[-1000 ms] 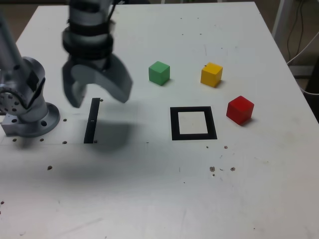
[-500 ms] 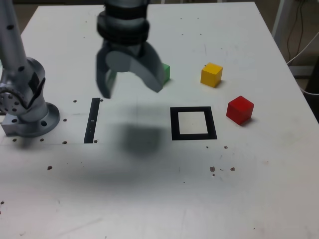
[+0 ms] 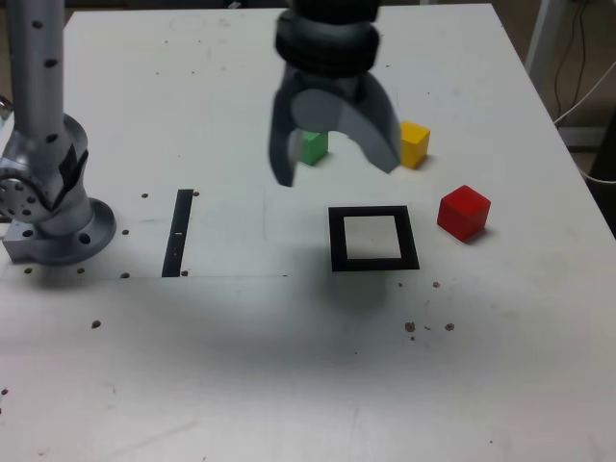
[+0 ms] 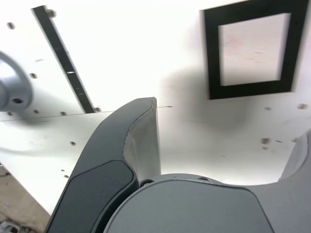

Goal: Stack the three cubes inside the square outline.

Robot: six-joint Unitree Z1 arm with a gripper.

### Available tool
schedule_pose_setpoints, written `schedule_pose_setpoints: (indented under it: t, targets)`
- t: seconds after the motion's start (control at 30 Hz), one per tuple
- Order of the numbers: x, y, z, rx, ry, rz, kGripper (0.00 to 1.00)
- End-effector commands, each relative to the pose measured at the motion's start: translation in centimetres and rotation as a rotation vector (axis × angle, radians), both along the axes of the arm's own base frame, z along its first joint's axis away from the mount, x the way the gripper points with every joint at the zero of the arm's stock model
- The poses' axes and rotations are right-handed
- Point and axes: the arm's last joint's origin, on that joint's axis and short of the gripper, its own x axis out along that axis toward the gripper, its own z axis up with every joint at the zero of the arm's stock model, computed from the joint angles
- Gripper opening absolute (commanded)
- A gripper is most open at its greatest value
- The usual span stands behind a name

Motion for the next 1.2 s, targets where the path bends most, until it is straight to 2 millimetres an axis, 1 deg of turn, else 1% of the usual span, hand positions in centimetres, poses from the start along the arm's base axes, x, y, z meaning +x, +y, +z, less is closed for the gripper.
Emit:
schedule_pose_setpoints:
  t: [0.0,0.33,0.63,0.77,0.93,1.17]
  targets:
    - [0.8,-0.2,0.0,-0.002,0.003,-0.008,0.99]
    - [5.9,-0.8,-0.1,-0.01,-0.013,-0.038,0.99]
    - [10.1,-1.1,-1.6,-0.014,-0.021,-0.069,0.99]
    - [11.4,-0.9,-2.5,-0.017,-0.017,-0.075,0.99]
    - [12.8,0.0,-3.8,-0.019,-0.011,-0.087,0.99]
    - [13.9,1.6,-4.9,-0.007,-0.003,-0.096,0.99]
